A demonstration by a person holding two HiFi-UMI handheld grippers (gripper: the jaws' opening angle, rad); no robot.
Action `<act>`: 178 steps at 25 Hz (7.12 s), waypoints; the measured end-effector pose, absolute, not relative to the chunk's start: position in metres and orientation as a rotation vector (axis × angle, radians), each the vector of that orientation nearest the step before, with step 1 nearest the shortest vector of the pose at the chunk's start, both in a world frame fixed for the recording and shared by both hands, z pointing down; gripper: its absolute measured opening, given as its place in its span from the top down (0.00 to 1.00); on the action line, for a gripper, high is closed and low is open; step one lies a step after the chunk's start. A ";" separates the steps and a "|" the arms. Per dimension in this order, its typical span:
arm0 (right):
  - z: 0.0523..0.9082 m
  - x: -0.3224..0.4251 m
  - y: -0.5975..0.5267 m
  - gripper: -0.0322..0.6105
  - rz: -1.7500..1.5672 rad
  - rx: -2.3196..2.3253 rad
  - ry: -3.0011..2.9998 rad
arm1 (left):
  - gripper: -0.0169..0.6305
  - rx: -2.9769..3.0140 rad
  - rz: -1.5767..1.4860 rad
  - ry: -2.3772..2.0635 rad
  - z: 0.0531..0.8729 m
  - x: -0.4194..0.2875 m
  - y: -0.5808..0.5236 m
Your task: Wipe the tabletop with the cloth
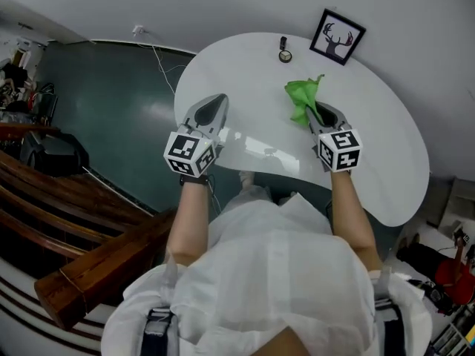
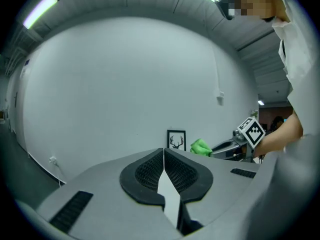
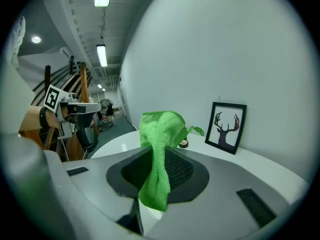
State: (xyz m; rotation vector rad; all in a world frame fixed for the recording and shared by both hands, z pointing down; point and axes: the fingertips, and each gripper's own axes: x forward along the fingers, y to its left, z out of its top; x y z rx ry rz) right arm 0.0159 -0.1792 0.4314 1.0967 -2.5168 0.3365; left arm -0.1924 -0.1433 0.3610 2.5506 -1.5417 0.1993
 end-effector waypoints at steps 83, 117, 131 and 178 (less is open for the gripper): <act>0.600 0.048 -0.278 0.84 0.627 1.293 -2.003 | 0.94 2.582 0.324 -1.139 0.470 -0.114 -0.276; 0.604 0.111 -0.355 0.84 0.690 1.291 -1.946 | 0.94 2.596 0.344 -1.100 0.467 -0.022 -0.288; 0.605 0.305 -0.340 0.84 0.800 1.599 -1.736 | 0.94 2.654 0.367 -0.973 0.467 0.073 -0.290; 0.607 0.484 -0.156 0.84 0.831 1.876 -1.395 | 0.94 2.683 0.389 -0.891 0.466 0.115 -0.249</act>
